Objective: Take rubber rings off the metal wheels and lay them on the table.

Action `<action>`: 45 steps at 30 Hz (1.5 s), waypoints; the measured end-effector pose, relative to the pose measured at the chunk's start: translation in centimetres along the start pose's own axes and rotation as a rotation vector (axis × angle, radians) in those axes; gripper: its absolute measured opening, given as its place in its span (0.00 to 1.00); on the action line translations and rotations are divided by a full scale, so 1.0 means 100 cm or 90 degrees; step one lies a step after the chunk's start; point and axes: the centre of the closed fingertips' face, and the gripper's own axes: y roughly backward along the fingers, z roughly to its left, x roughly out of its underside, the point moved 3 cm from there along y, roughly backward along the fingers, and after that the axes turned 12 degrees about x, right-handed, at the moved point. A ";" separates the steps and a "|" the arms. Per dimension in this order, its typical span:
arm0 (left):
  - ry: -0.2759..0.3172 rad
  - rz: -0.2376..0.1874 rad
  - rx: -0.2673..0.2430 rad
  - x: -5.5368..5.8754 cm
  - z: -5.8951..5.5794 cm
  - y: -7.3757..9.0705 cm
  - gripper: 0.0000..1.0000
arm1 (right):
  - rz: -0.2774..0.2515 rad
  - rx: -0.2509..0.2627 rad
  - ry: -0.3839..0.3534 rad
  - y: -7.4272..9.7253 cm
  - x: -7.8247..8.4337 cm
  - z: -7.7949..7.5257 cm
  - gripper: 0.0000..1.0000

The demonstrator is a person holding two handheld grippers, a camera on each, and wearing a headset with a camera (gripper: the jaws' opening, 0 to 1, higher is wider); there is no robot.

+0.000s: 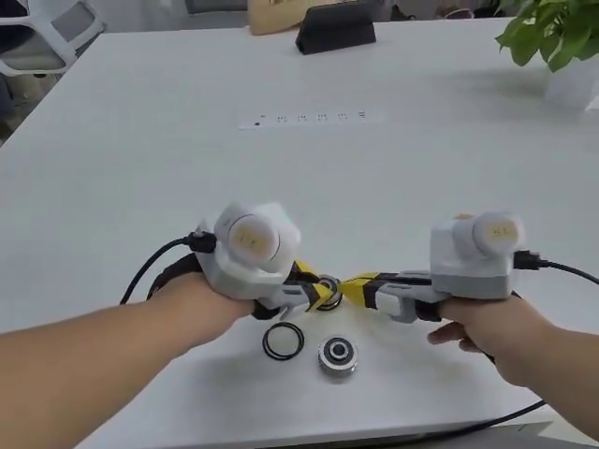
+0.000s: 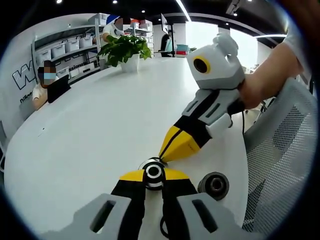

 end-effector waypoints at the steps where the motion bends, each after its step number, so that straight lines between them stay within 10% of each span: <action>1: 0.000 0.000 0.000 0.000 0.000 0.000 0.06 | 0.000 -0.001 0.000 0.000 0.000 0.001 0.00; 30: 0.001 -0.003 -0.005 0.000 -0.002 0.000 0.06 | -0.021 -0.071 -0.007 0.007 -0.006 0.018 0.00; 45: 0.009 -0.013 -0.006 0.000 -0.001 0.000 0.07 | -0.021 -0.038 0.000 0.006 -0.006 0.011 0.00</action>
